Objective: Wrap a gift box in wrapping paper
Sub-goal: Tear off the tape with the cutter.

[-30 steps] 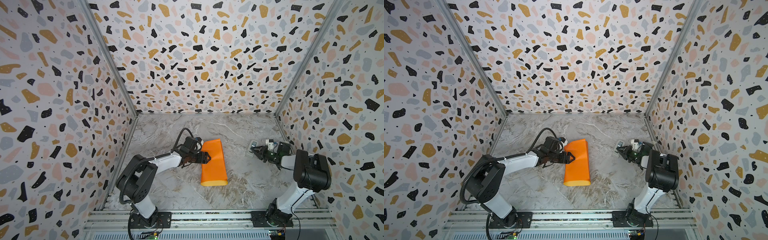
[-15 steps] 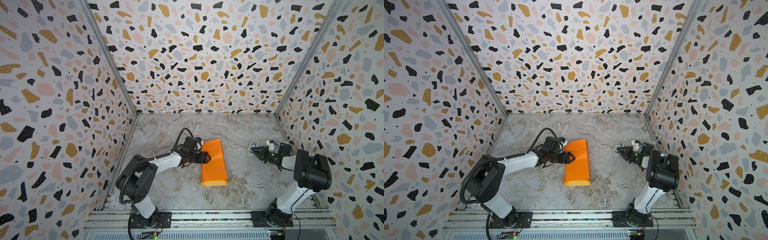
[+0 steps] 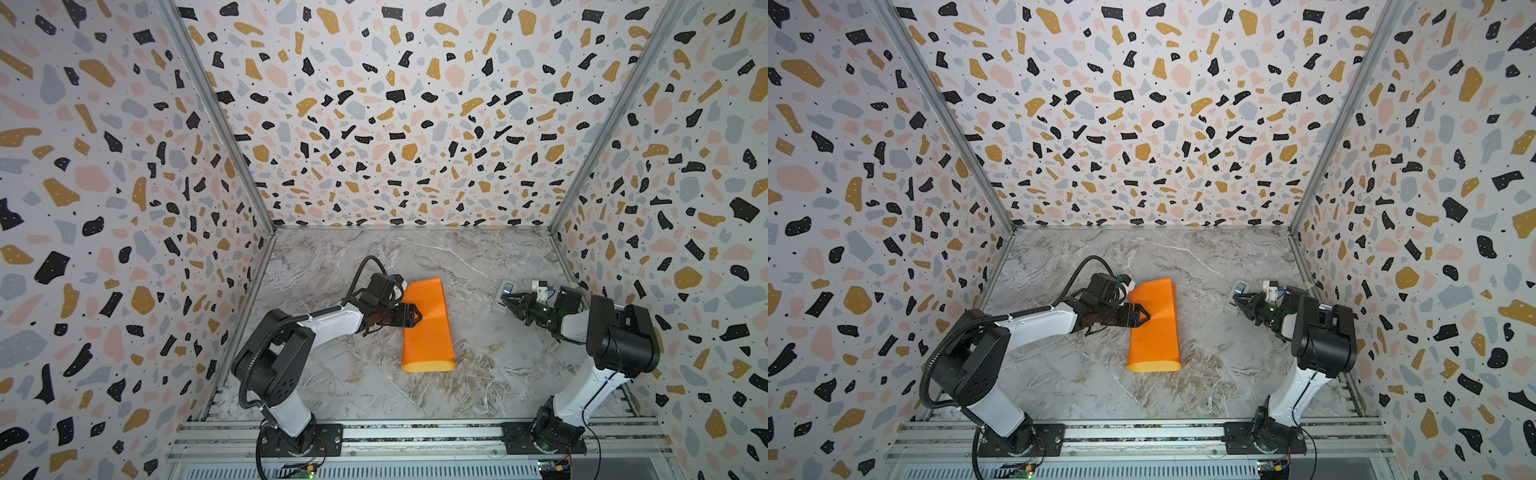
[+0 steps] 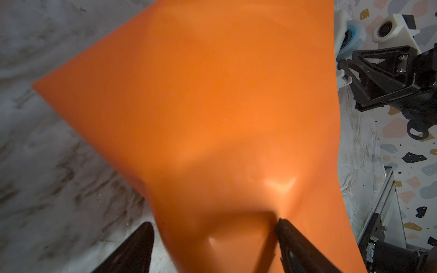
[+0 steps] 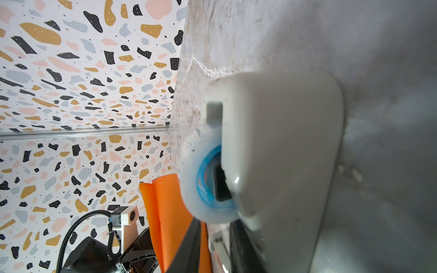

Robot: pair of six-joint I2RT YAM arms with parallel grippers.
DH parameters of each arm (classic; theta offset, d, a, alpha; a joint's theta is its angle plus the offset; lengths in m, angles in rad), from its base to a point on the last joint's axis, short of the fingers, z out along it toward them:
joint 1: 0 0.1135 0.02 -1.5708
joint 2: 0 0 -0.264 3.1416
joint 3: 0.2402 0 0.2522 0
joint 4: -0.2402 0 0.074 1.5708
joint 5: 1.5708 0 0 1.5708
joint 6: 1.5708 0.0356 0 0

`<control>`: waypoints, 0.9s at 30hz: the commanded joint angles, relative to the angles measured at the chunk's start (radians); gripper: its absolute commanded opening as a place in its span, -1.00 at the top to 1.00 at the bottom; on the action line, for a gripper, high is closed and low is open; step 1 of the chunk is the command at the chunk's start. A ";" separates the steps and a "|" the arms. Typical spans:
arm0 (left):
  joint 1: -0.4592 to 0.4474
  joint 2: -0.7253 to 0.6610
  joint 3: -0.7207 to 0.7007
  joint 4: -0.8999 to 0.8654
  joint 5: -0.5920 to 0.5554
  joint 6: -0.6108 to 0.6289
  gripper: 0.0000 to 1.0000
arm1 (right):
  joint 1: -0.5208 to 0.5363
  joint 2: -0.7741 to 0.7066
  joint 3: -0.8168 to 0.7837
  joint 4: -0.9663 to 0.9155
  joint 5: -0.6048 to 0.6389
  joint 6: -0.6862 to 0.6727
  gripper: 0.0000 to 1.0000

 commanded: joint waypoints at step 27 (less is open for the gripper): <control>0.003 0.018 -0.021 -0.136 -0.081 0.028 -0.63 | 0.033 0.002 -0.036 0.142 -0.059 0.127 0.86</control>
